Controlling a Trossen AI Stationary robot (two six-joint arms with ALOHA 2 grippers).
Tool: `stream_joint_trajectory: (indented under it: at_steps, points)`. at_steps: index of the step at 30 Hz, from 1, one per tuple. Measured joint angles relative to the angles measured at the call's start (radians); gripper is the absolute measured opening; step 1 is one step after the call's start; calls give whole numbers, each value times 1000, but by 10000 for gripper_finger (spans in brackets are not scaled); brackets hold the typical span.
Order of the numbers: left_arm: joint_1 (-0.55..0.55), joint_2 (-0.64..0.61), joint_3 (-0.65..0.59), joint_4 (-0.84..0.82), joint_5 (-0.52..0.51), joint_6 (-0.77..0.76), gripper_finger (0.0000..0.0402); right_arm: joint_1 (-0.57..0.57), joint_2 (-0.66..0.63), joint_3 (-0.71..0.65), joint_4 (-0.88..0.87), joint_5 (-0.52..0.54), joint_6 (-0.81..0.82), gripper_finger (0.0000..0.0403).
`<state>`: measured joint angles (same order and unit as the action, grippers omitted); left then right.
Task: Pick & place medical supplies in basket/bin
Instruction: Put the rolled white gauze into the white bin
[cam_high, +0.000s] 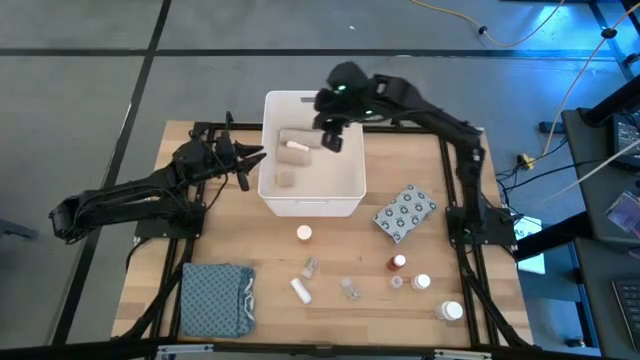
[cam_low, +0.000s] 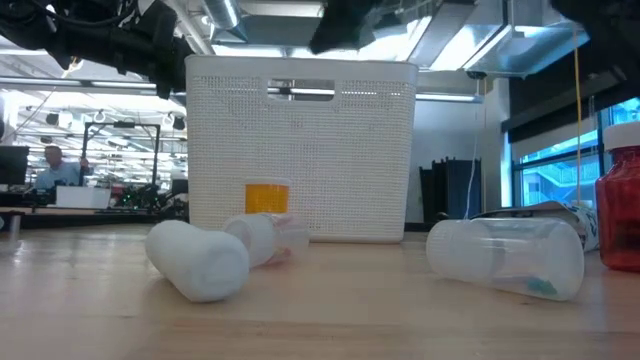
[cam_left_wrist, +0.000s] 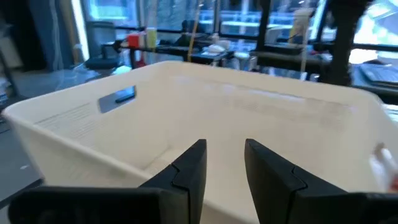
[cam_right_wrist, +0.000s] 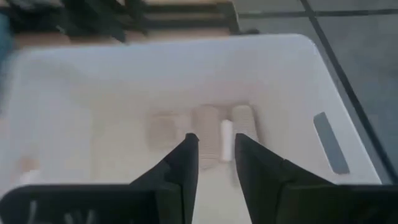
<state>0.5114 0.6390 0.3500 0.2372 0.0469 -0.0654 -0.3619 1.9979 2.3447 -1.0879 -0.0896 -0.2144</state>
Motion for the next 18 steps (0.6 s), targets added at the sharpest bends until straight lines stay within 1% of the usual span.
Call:
stream_joint_trajectory:
  at_steps: [1, 3, 6, 10, 13, 15, 18]
  points:
    - [0, 0, 0, 12, 14, 0, 102, 2, -33, -14, -10, -23, 3, 107]
    - [-1, 0, 0, 46, 52, 3, 102, 17, -92, -60, -19, -31, 22, 107]
    - [-3, -1, 0, 88, 139, 34, 102, 42, -193, -197, 4, -7, 76, 107]
    - [-17, -2, 0, 140, 259, 41, 102, 78, -373, -510, 138, 82, 148, 107]
    - [-35, -2, 0, 171, 329, 78, 102, 108, -543, -782, 305, 89, 206, 107]
    - [-52, -1, 0, 180, 344, 103, 102, 133, -666, -950, 421, 100, 234, 107]
    - [-83, 0, 0, 214, 339, 110, 108, 179, -851, -1176, 584, 158, 269, 107]
